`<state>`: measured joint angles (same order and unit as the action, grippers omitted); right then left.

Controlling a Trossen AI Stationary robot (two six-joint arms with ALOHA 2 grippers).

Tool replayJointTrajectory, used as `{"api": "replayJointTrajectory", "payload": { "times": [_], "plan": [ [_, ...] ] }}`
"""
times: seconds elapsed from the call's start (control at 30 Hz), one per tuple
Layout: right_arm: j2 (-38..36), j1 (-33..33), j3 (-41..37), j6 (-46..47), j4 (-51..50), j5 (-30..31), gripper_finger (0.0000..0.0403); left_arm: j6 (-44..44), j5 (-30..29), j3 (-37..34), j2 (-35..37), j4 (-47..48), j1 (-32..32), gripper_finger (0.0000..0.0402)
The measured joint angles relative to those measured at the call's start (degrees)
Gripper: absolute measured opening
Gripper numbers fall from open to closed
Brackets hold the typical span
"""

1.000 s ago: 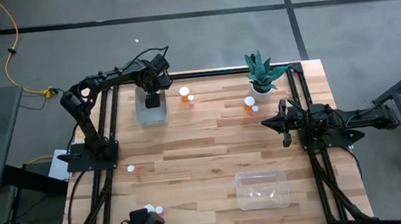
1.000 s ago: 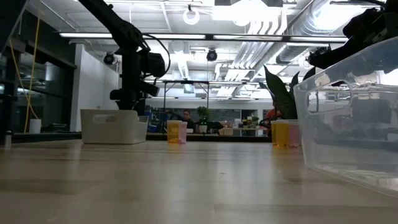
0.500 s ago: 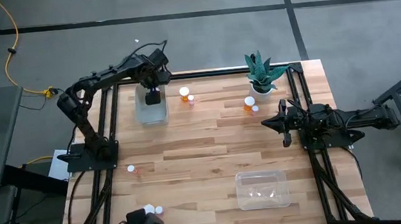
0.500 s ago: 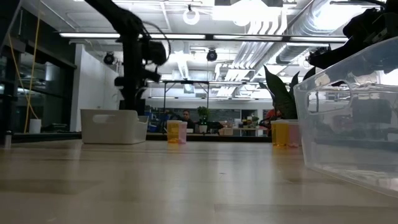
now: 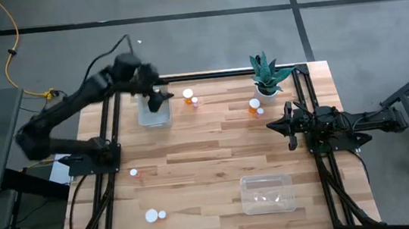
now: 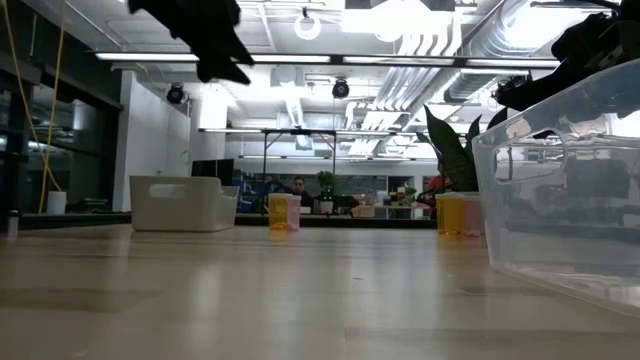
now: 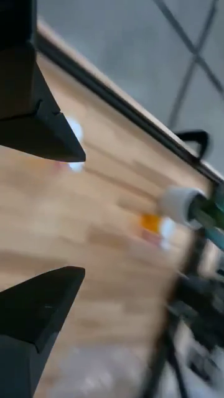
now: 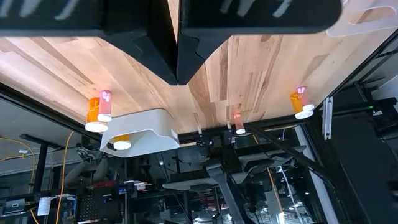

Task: Pick and place medicine bottles into bin by pill shape (circle, oval)
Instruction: Put the large orange pill bottle into the gray bin

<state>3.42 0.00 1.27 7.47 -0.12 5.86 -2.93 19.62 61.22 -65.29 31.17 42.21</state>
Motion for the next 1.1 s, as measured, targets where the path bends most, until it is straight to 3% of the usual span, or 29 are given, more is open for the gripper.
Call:
{"api": "replayJointTrajectory", "payload": {
  "times": [0.2, 0.33, 0.57, 0.73, 0.93, 1.1],
  "plan": [
    [0.0, 0.0, 0.0, 0.6, 0.3, 0.0, 0.0000, 16.6, -6.5, -15.2, 12.5, -17.7, -12.6, 0.0279],
    [0.0, 0.0, -0.2, 7.5, 5.5, 0.2, 0.0000, 24.6, -9.9, -21.1, 16.2, -27.2, -19.6, 0.0279],
    [0.0, 0.0, -0.2, 22.3, 24.9, 3.3, 0.0000, 32.8, -16.1, -22.3, 17.7, -31.1, -25.0, 0.0279],
    [0.1, 0.0, 0.2, 27.6, 31.9, 13.0, 0.0000, 31.5, -15.2, -22.3, 17.4, -31.7, -25.1, 0.0279],
    [10.5, 0.1, 9.2, 28.7, 25.2, 13.9, 0.0018, 31.8, -14.3, -22.3, 17.4, -32.7, -25.3, 0.0279],
    [27.6, -0.1, 23.7, 29.6, 3.5, 14.9, 0.0087, 31.0, -14.3, -22.3, 17.6, -32.5, -25.5, 0.0279]
  ]
}}
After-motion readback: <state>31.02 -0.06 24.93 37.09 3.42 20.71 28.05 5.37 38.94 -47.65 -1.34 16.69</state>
